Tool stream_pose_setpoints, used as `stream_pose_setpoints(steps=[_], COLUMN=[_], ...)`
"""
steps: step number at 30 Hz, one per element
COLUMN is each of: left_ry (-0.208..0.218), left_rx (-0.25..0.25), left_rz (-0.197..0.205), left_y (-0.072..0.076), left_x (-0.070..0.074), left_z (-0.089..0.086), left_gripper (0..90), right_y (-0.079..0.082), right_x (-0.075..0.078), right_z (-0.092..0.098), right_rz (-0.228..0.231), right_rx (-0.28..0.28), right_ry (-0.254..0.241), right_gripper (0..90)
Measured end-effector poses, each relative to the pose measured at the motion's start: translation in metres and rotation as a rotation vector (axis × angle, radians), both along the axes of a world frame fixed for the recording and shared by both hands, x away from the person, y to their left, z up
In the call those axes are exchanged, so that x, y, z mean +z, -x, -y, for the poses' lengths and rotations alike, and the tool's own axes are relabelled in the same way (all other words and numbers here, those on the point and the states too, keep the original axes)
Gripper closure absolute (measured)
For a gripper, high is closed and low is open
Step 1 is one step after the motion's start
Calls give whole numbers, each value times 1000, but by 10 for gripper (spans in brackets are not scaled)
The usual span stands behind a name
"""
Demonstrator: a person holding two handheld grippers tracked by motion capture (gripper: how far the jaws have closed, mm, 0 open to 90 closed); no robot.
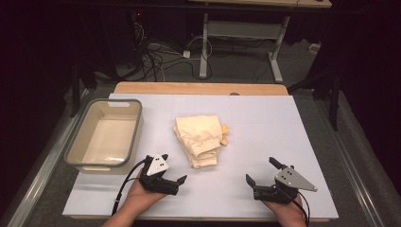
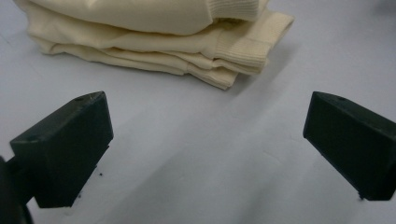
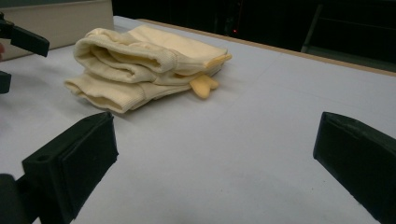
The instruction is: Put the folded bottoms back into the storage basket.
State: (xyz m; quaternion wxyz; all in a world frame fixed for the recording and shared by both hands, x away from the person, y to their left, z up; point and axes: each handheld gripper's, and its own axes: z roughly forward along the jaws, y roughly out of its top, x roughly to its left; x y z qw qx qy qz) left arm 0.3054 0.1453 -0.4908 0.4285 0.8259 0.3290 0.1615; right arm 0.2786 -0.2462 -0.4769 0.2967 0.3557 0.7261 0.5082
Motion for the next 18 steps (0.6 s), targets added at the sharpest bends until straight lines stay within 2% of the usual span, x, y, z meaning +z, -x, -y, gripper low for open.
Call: stream_pose_setpoints(steps=[6, 7, 12, 18], left_ry=[-27, -42, -73, -82], left_rx=[-17, -23, -36, -58], left_rz=[-36, -50, -70, -89], left_y=[-3, -5, -6, -7], left_x=[-1, -1, -2, -2], left_z=[3, 5, 8, 9], left_gripper=[40, 47, 71, 140], right_y=[0, 0, 1, 1], right_x=[-1, -1, 0, -1], right_z=[-1, -1, -1, -2], right_rz=[-3, -5, -4, -3], right_rx=[3, 3, 4, 4], right_ry=[4, 5, 8, 12], right_gripper=[5, 5, 5, 5])
